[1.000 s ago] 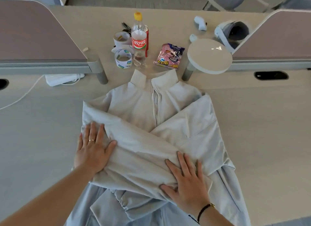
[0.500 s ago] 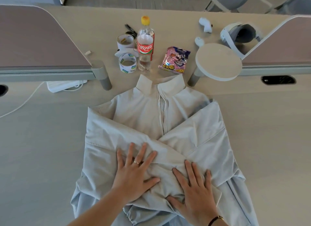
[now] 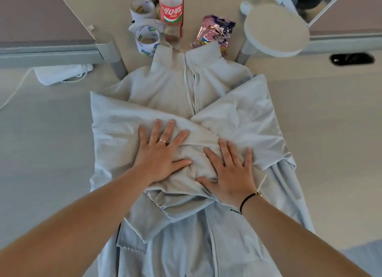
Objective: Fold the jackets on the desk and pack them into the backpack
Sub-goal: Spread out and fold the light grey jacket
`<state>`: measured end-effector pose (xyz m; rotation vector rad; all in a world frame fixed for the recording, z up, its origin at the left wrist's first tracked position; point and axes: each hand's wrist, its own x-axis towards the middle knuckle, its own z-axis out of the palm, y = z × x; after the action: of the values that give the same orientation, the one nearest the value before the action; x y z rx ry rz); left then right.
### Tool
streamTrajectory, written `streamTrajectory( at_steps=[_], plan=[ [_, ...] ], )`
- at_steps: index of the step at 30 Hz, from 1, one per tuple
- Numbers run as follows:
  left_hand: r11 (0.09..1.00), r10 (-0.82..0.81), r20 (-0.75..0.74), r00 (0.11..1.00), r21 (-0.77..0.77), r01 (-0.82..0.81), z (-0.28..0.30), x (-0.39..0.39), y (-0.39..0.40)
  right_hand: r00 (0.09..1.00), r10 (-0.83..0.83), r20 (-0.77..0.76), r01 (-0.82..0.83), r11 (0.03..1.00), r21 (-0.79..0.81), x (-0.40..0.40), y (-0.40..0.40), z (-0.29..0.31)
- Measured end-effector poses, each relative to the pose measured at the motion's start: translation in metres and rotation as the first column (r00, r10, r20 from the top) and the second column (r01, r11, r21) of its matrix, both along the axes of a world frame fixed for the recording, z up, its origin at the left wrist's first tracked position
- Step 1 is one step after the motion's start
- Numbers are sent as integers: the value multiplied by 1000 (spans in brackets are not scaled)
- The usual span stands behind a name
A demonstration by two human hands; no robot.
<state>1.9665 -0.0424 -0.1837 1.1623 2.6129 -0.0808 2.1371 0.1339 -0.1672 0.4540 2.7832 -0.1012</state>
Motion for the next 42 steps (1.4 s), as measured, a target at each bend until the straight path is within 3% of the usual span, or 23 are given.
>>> streamTrajectory(
  at_steps=[5, 10, 14, 17, 19, 24, 30, 36, 42],
  plan=[
    [999, 28, -79, 996, -33, -31, 16, 24, -7, 1000, 6, 20, -6, 1000, 9, -2, -2, 3],
    [947, 264, 57, 963, 176, -270, 33, 121, -70, 995, 46, -87, -44, 999, 17, 48, -11, 20],
    [968, 125, -9, 992, 220, -120, 36, 237, -125, 972, 179, -150, -177, 984, 24, 136, -19, 26],
    [994, -30, 10, 1000, 102, 29, 32, 307, -136, 941, 325, -97, -331, 942, -53, 210, -29, 18],
    [1000, 2, 33, 999, 15, -2, 24, 329, -133, 914, 404, -42, -406, 910, -79, 250, -32, 8],
    [977, 211, 23, 977, -34, -210, 17, 338, -142, 905, 425, -16, -425, 902, -75, 282, -16, -2],
    [985, 173, 63, 983, -12, -172, 21, 337, -161, 914, 401, -70, -406, 908, -104, 294, 0, 1],
    [991, 107, -8, 994, -82, -108, 8, 340, -167, 917, 398, -24, -398, 917, 9, 308, -11, -5],
    [991, 124, -33, 992, -37, -125, -2, 341, -162, 869, 465, -170, -446, 884, 141, 299, -36, -40]
  ],
)
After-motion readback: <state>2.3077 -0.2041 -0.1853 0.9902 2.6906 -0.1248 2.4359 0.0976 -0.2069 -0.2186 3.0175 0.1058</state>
